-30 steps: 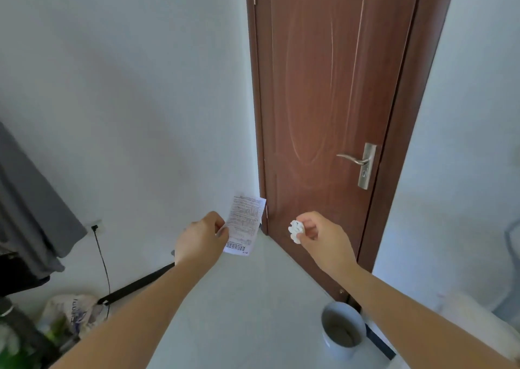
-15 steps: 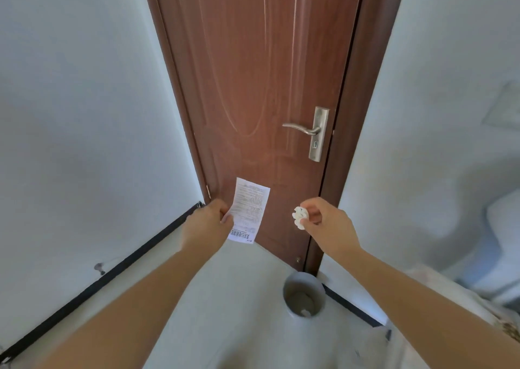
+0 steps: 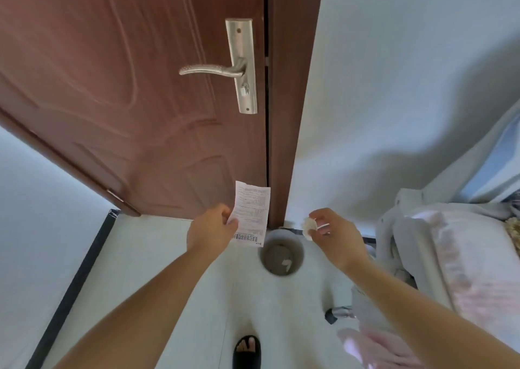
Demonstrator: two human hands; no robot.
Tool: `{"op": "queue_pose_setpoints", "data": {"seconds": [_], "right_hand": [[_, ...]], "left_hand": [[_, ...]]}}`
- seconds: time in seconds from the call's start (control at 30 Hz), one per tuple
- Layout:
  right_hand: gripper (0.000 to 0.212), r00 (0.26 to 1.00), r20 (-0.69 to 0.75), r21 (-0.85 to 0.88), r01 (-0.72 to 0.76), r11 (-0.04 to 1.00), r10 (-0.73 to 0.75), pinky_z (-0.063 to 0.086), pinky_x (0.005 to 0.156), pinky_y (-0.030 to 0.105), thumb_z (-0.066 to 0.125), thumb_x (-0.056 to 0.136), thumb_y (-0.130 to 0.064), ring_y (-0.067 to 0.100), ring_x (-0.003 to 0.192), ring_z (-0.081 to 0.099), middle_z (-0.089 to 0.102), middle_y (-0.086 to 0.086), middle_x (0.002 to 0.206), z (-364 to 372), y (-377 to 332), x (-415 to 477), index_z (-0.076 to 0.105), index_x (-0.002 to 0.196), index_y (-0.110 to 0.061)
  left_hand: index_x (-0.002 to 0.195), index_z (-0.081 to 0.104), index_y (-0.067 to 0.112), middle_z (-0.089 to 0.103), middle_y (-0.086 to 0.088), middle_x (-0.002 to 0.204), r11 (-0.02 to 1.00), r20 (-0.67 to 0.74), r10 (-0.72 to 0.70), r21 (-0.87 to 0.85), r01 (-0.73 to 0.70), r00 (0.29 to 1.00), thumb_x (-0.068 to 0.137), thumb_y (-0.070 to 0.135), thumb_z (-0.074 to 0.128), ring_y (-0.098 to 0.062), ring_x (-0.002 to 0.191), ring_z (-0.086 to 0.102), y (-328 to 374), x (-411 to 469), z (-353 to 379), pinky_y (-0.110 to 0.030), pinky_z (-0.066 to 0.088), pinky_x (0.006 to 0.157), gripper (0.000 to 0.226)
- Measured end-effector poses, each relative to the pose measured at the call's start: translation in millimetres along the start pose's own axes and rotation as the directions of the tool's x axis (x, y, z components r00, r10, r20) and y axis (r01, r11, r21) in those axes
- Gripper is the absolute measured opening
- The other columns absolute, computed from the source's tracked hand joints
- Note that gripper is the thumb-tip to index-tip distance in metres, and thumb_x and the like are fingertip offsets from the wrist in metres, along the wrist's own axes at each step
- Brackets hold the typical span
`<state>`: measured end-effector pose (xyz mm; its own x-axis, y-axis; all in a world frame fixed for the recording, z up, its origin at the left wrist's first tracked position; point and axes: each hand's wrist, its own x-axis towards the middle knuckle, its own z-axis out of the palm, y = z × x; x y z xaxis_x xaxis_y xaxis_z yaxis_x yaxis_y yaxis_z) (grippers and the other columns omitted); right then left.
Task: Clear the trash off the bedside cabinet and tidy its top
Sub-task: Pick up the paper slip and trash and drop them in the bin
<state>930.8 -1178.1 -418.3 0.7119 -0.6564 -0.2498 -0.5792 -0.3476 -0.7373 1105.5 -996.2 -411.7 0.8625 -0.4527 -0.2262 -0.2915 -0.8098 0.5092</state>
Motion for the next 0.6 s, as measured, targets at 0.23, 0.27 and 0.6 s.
{"op": "queue_pose_setpoints", "data": {"seconds": [0.23,0.27,0.6], "right_hand": [[0.021,0.985,0.01,-0.043,-0.173,0.984,0.174,0.048,0.071,0.028,0.061,0.083,-0.024,0.008,0.081,0.061,0.061,-0.011,0.094,76.0,89.4,44.1,0.054,0.094,-0.04],[0.021,0.982,0.018,-0.059,-0.187,0.98,0.189,0.046,0.069,0.025,0.061,0.084,-0.022,0.008,0.08,0.061,0.059,-0.011,0.097,90.0,104.2,50.0,0.056,0.097,-0.038],[0.02,0.947,0.064,-0.08,-0.311,0.947,0.316,0.049,0.069,0.022,0.065,0.083,-0.031,-0.001,0.076,0.059,0.058,-0.015,0.099,215.5,242.4,107.5,0.059,0.102,-0.033]], "left_hand": [[0.082,0.057,0.028,0.073,0.004,0.087,0.998,0.252,-0.028,-0.041,0.039,0.967,0.082,0.036,0.061,-0.019,0.077,0.066,-46.7,65.0,105.1,-0.028,0.045,0.066,0.008],[0.083,0.057,0.028,0.073,0.004,0.087,0.999,0.281,-0.027,-0.033,0.038,0.959,0.083,0.035,0.061,-0.019,0.077,0.066,-53.4,72.7,122.5,-0.028,0.045,0.066,0.008],[0.091,0.059,0.024,0.072,0.002,0.091,0.988,0.405,-0.137,0.119,0.097,0.904,0.084,0.033,0.055,-0.022,0.083,0.062,-143.1,129.0,298.9,-0.029,0.045,0.068,0.013]]}}
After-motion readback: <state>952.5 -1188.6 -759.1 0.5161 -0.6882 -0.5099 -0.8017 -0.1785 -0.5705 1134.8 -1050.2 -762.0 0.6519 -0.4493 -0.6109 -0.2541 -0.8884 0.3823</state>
